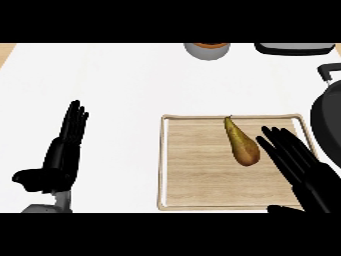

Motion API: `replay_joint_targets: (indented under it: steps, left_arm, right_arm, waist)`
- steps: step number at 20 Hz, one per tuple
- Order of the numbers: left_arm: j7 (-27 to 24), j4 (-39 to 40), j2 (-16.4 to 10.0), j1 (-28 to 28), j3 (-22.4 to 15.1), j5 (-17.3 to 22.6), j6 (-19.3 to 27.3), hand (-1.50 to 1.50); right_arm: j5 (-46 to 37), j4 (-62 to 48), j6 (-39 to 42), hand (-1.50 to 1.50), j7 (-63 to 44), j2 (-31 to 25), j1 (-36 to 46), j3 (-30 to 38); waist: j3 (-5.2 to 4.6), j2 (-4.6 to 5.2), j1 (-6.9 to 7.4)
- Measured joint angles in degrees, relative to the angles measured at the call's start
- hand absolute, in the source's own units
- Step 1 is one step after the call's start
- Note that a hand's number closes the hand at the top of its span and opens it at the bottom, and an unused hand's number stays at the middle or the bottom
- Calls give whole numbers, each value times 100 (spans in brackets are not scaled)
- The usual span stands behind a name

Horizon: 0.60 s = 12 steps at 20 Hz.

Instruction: Pick the pear from the tray and place it in the pot

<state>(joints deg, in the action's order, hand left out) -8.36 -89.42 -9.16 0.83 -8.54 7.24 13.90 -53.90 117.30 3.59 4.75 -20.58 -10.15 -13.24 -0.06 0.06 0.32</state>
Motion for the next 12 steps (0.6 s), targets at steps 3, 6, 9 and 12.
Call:
replay_joint_targets:
  steps: [3, 6, 9, 12]
  left_arm:
    - [49, -64, 48, -29, -12, -67, 23, 0]
    - [108, -194, 121, -125, -79, -159, 47, 0]
    - [55, -135, 192, -129, -61, -194, -7, 0]
    - [76, -190, 244, -199, -19, -266, -51, 0]
  right_arm:
    - [-435, -191, 95, -150, -364, 175, 86, -182]
    - [-755, -448, 234, -150, -649, 366, 257, -322]
    - [-793, -1033, 159, -150, -529, 483, 509, -208]
    - [-832, -1301, 232, -150, -454, 593, 691, -135]
  waist:
    - [3, -4, -11]
    - [4, -6, -14]
    - [6, -5, -16]
    - [6, -6, -21]
